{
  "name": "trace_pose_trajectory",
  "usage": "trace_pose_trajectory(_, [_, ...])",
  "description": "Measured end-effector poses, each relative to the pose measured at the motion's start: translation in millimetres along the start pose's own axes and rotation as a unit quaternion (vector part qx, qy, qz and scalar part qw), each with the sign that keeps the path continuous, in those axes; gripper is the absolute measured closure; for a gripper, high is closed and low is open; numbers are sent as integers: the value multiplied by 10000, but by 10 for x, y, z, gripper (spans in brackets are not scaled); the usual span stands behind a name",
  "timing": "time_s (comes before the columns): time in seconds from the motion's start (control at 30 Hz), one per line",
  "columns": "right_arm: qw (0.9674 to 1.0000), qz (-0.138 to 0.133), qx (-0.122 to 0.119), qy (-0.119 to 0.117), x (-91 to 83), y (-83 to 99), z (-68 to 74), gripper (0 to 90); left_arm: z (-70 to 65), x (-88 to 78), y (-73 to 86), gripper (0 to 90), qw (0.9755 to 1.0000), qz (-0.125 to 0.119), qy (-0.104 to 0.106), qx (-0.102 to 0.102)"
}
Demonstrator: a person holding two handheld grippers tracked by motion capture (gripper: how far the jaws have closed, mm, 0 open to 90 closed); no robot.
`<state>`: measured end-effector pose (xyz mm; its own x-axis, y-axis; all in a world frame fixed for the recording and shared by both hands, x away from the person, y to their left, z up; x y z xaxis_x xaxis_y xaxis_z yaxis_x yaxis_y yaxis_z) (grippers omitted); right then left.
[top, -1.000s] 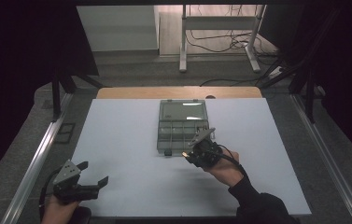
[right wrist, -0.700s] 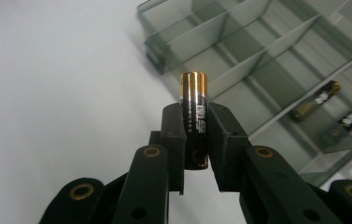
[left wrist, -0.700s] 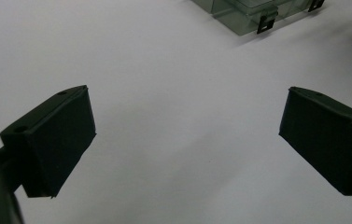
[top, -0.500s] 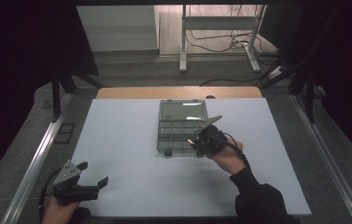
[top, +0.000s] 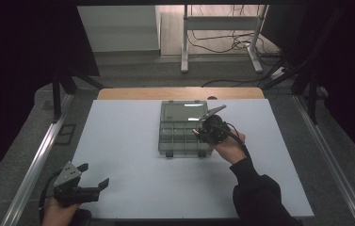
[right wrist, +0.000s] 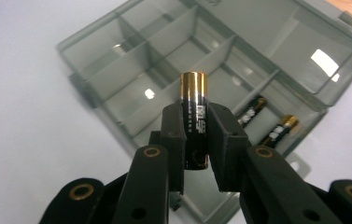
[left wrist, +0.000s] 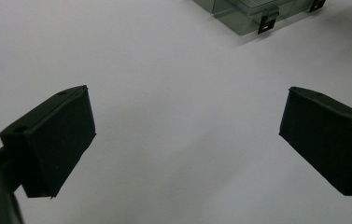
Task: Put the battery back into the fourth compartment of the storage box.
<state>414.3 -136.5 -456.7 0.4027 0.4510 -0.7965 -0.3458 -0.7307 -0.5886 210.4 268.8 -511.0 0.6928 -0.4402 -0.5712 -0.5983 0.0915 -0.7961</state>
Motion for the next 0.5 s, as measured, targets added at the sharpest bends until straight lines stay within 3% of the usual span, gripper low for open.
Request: trace_pose_trajectory(0.5, [9979, 205, 498, 360, 186, 23, -343, 761, 1, -1, 1, 39, 10000, -3, 5, -3])
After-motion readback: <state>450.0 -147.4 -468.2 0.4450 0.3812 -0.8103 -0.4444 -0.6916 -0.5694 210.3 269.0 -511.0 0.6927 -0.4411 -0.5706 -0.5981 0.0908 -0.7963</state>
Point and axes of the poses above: each handheld gripper's, and its own axes: x roughly forward along the jaws, y roughly out of its underside, z roughly to its left, the point moved 2 cm from there along x, roughly forward along the jaws, and after that the axes turned 9 degrees about -x, right-handed, at the moved point
